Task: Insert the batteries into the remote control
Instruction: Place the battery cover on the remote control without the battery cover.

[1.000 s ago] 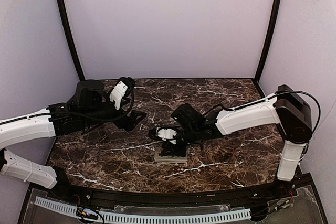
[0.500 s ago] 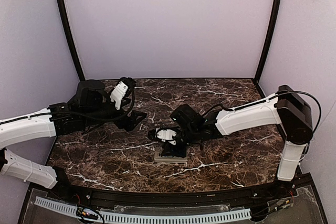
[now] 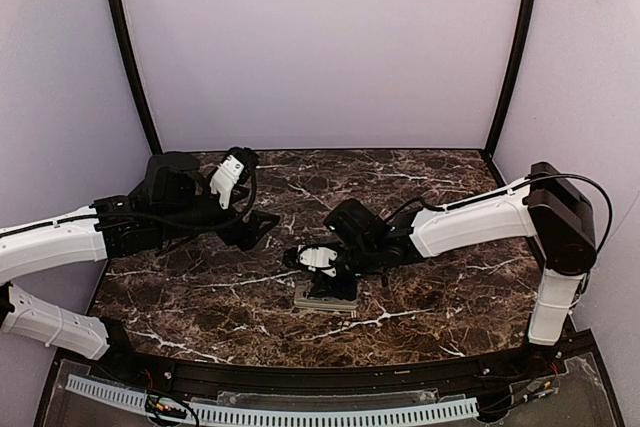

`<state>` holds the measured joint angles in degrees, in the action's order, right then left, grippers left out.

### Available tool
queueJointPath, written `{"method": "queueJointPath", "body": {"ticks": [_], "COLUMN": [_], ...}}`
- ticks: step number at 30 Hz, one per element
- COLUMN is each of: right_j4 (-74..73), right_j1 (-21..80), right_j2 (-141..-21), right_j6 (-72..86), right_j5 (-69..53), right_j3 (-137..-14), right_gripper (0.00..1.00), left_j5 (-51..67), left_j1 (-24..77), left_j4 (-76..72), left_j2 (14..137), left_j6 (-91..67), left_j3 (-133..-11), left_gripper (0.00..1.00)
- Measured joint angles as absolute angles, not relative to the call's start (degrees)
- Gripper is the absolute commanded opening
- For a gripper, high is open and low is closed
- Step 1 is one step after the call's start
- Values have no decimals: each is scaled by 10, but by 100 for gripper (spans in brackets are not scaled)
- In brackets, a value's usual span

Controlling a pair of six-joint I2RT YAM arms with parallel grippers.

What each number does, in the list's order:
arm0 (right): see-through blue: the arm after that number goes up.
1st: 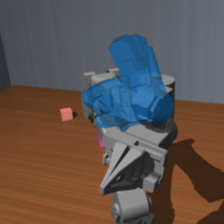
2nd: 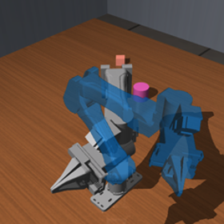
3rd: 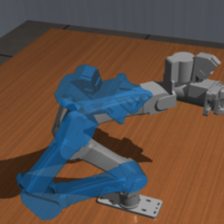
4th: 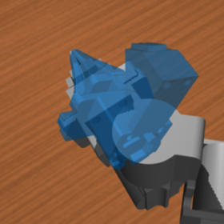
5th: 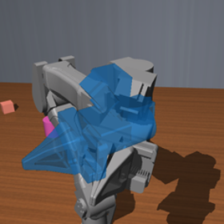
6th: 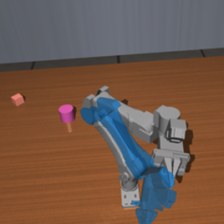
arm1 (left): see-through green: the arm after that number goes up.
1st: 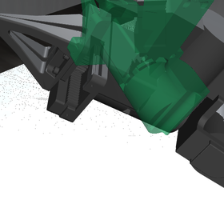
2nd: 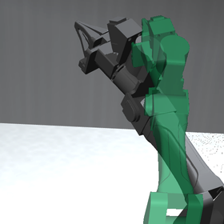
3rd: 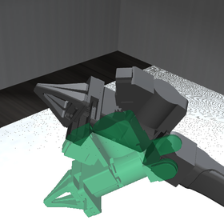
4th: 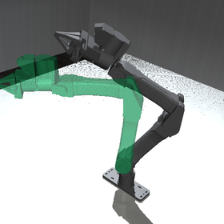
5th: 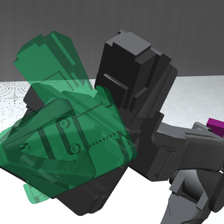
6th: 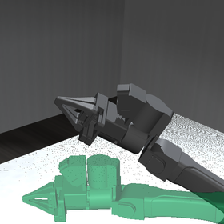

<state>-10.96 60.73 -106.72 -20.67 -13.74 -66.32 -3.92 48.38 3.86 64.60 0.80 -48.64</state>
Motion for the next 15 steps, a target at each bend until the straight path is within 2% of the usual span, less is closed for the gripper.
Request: {"method": "queueJointPath", "body": {"ticks": [7, 15], "right_j4": [-124, -131], "right_j1": [608, 608], "right_j2": [-1068, -1077], "right_j6": [-208, -207], "right_j5": [-134, -135], "right_j3": [-670, -679], "right_gripper": [14, 24], "left_j5": [-39, -39], "left_j1": [484, 481], "left_j4": [39, 39], "left_j2": [646, 646], "left_j6": [8, 8], "left_j3": [-486, -486], "left_gripper": [94, 94]}}
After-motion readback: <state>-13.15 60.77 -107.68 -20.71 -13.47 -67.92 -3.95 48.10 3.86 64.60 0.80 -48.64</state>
